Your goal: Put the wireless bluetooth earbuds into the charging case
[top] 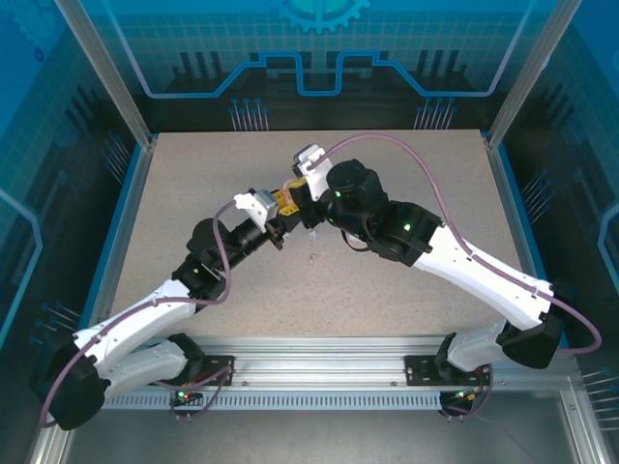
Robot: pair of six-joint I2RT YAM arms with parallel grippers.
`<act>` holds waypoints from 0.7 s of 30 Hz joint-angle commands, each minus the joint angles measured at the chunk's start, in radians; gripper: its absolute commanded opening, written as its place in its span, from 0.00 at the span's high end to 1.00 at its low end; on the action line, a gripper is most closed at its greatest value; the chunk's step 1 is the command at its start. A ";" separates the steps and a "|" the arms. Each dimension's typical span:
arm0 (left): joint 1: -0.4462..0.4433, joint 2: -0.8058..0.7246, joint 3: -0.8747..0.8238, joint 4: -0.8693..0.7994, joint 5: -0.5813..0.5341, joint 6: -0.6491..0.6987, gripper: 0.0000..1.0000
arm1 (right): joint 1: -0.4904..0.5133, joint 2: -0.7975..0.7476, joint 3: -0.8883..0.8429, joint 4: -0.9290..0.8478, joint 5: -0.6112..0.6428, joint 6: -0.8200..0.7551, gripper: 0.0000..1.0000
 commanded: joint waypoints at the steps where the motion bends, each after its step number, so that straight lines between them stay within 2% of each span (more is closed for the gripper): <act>1: -0.007 -0.025 0.047 0.022 -0.014 0.019 1.00 | 0.013 -0.017 -0.010 0.005 0.024 -0.017 0.94; 7: -0.007 -0.025 0.050 0.018 -0.016 0.016 1.00 | 0.016 0.006 0.006 -0.021 -0.055 -0.029 0.94; 13: -0.008 -0.027 0.051 0.010 -0.021 0.015 1.00 | 0.035 0.034 0.030 -0.050 -0.073 -0.049 0.87; 14: -0.008 -0.027 0.050 0.008 -0.022 0.015 1.00 | 0.036 0.037 0.036 -0.056 -0.068 -0.048 0.83; 19: -0.007 -0.028 0.044 0.006 -0.028 0.010 1.00 | 0.035 0.026 0.096 -0.056 -0.023 -0.019 0.50; 21: -0.008 -0.029 0.040 0.006 -0.035 0.006 1.00 | 0.030 0.010 0.132 -0.054 -0.028 0.004 0.42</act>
